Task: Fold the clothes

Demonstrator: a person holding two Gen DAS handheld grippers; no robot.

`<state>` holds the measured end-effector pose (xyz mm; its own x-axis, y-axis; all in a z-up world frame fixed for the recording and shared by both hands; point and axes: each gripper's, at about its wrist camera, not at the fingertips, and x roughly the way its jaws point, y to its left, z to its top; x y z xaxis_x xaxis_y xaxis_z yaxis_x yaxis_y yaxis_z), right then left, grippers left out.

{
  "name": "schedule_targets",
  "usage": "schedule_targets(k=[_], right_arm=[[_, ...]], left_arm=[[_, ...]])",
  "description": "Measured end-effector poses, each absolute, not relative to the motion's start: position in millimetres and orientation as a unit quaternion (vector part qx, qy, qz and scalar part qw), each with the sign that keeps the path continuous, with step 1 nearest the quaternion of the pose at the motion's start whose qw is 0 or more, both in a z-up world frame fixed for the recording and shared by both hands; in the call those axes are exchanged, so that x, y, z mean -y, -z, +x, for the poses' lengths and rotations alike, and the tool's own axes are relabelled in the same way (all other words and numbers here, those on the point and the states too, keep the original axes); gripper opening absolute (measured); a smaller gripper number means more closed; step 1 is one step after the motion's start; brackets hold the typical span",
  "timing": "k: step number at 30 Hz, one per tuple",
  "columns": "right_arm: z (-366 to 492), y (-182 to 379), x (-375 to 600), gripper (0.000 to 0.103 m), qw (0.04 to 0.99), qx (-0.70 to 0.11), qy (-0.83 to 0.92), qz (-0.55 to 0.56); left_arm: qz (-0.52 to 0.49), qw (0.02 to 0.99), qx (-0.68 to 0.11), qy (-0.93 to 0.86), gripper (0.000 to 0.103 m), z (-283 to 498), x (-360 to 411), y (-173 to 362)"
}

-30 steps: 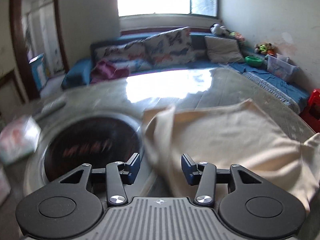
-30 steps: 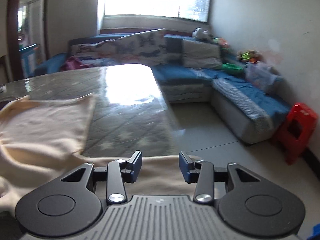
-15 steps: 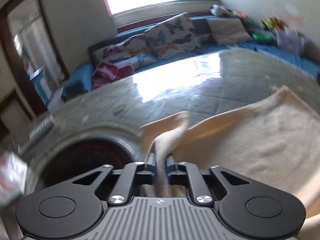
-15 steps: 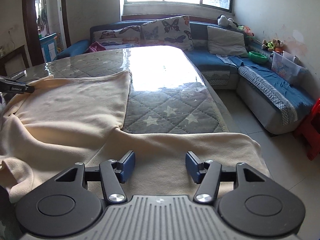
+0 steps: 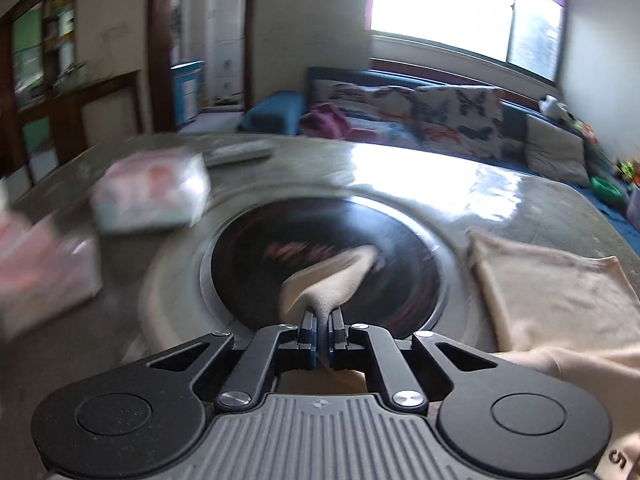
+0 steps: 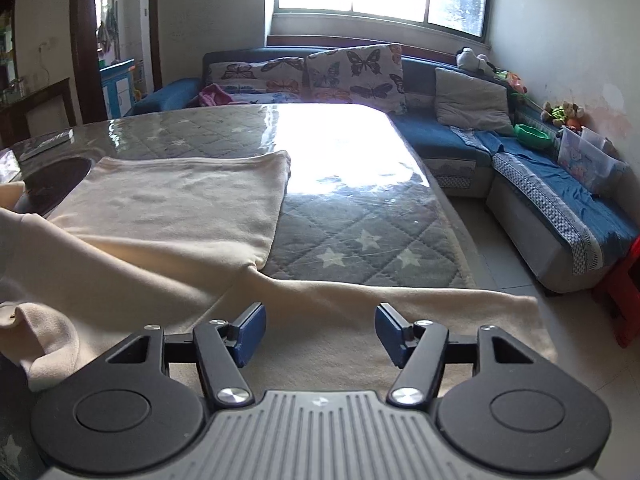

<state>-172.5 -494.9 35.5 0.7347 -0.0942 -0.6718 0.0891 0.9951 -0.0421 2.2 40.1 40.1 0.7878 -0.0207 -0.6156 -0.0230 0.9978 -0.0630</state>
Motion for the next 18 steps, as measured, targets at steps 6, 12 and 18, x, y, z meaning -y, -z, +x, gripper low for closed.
schedule_targets(k=[6, 12, 18], right_arm=[[-168.1, -28.4, 479.2, 0.064, 0.926, -0.377, 0.014, -0.019], [-165.0, -26.0, 473.0, 0.068, 0.925, -0.380, 0.004, -0.021], [-164.0, -29.8, 476.9, 0.069, 0.926, -0.377, 0.008, -0.015]], left_arm=[[-0.062, 0.934, -0.345, -0.069, 0.010, -19.0, -83.8, -29.4], [-0.041, 0.924, -0.343, -0.163, 0.012, -31.7, -110.2, -22.8], [-0.067, 0.928, -0.342, -0.128, 0.049, -41.7, -116.1, -29.3]])
